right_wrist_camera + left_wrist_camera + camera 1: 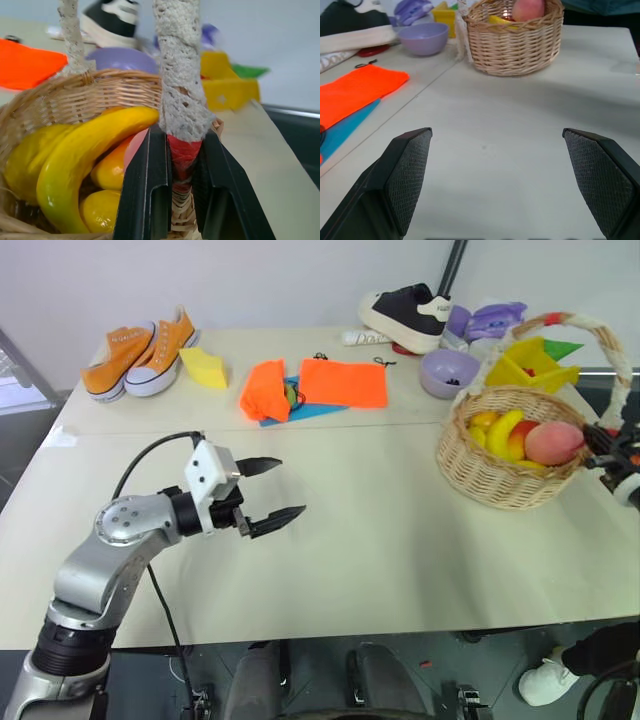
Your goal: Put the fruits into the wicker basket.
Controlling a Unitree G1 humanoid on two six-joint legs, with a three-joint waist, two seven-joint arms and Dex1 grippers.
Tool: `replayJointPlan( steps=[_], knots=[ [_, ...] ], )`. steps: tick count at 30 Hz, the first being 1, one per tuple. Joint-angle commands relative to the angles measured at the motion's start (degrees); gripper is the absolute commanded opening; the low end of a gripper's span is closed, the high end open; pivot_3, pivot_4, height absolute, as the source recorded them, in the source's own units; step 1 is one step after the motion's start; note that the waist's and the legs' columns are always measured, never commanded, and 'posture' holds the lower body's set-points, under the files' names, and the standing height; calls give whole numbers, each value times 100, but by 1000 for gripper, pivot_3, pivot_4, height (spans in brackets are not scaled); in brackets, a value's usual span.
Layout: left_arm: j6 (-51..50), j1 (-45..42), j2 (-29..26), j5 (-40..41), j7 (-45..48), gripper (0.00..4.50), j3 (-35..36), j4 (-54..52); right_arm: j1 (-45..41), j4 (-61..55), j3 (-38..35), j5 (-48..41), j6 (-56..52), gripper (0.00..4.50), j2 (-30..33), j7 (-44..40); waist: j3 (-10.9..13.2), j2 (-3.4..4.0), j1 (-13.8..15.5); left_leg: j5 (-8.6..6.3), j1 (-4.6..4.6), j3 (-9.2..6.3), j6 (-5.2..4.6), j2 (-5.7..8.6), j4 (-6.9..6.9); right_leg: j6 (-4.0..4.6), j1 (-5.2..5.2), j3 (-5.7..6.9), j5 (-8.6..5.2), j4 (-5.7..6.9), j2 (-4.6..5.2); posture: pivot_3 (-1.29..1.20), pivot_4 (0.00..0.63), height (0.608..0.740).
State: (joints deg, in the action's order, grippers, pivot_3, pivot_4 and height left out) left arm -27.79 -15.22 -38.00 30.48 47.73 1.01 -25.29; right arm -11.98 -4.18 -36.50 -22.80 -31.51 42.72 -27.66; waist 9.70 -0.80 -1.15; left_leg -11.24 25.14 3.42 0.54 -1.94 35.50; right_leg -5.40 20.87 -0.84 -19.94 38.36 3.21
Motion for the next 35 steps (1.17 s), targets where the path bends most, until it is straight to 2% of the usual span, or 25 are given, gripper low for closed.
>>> replayJointPlan(
  steps=[1,6,16,20,22,25,30,35],
  knots=[
    [142,-35,-7,-19,49,4500,80,-42,97,-172,-192,-108,216,1517,-1,-26,0,0,15,0,0,0,0,0,0,0,0,0,0,0,0,0,150,733],
    [142,52,-35,-9,68,4500,120,-92,391,-277,-214,90,473,3949,97,17,0,0,39,0,0,1,0,3,5,-5,-6,-1,2,-2,0,0,150,733],
    [211,67,-46,-34,126,4500,118,59,2396,-882,-954,-212,718,3949,233,-1260,0,0,45,-4,-11,-7,-5,4,8,-10,-34,3,-1,-17,3,0,150,733],
    [404,364,-13,-165,37,4500,300,413,2962,-2072,-844,-1289,199,3949,52,-1911,-5,8,-18,-6,-58,4,-4,2,-13,-9,-58,-11,-1,-16,4,0,150,733],
    [615,618,39,-280,-51,4500,409,572,2946,-2550,-445,-1486,36,3949,40,-1870,-6,10,-60,-6,-79,12,-4,-2,-27,-8,-68,-22,-2,-17,3,0,150,733],
    [823,944,84,-565,-338,4500,585,813,2461,-2874,481,-1319,62,3949,-57,-1577,-6,-7,-91,-6,-77,10,-3,-5,-27,-6,-65,-20,-1,-17,5,0,150,733],
    [1069,1452,173,-784,-688,4500,928,950,1539,-2417,1898,-814,345,3949,-508,-1318,-5,-19,-13,-7,-69,10,-3,2,-26,-6,-61,-15,-2,-24,22,0,150,733],
    [1054,1860,276,-762,-901,4500,1147,684,1101,-1815,2350,-557,659,3949,-697,-1388,-6,-21,66,-8,-61,11,-3,7,-29,-4,-56,-9,-2,-30,36,0,150,733]
  ],
)
